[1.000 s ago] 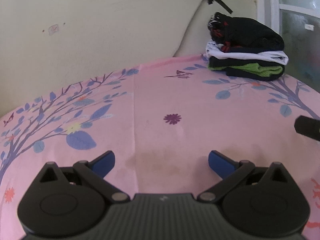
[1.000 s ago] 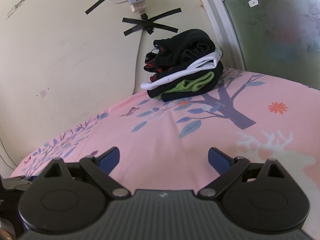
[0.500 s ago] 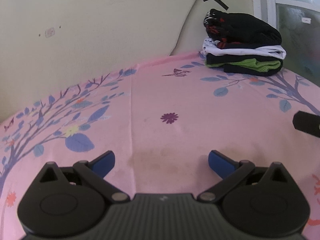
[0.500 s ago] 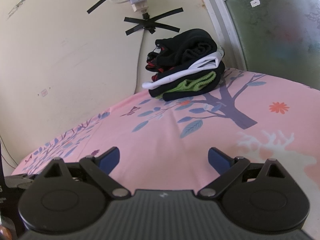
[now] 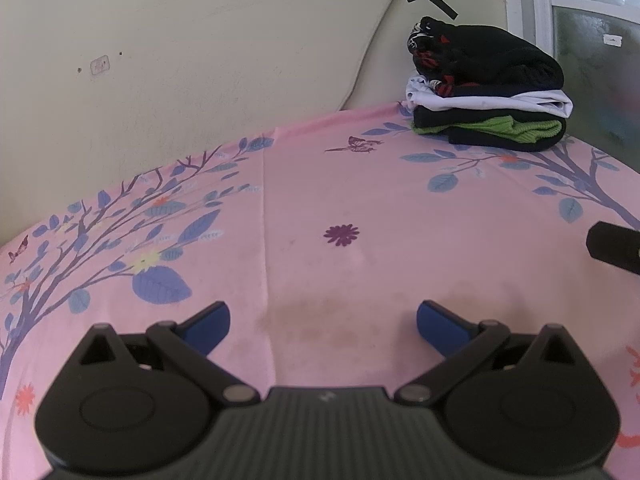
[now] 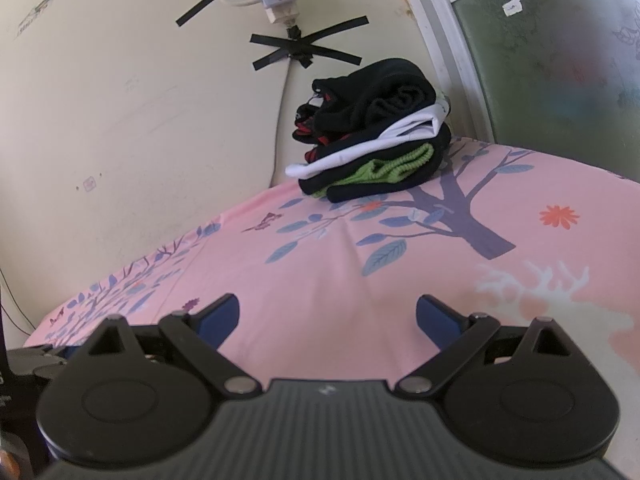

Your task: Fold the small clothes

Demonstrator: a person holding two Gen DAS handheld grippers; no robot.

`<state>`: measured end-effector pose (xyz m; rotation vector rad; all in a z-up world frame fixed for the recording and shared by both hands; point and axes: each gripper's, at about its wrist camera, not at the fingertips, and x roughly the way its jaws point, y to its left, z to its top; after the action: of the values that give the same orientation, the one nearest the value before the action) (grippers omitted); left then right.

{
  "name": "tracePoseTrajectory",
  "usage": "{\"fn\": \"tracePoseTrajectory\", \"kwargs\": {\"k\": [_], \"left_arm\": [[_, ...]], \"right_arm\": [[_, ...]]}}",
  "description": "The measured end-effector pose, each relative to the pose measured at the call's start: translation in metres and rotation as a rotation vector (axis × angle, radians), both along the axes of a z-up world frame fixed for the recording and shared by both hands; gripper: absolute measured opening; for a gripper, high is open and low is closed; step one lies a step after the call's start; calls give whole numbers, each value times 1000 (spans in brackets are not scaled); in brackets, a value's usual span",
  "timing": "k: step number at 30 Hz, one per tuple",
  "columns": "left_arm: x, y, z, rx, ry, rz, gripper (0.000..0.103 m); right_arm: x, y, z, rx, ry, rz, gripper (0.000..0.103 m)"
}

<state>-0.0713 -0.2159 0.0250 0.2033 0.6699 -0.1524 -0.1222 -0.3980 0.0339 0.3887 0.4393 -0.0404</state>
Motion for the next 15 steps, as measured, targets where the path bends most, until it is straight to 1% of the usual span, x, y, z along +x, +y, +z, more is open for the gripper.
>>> {"fn": "tracePoseTrajectory", "kwargs": {"k": [4, 10, 15], "left_arm": [[0, 2, 0, -2, 2, -4, 103], [0, 8, 2, -37, 21, -30, 103], [3, 11, 2, -52, 33, -24, 103]], "right_arm": [[-1, 1, 0, 0, 0, -1, 91], [0, 0, 0, -1, 0, 1, 91], [0, 1, 0, -1, -1, 0, 91]]}}
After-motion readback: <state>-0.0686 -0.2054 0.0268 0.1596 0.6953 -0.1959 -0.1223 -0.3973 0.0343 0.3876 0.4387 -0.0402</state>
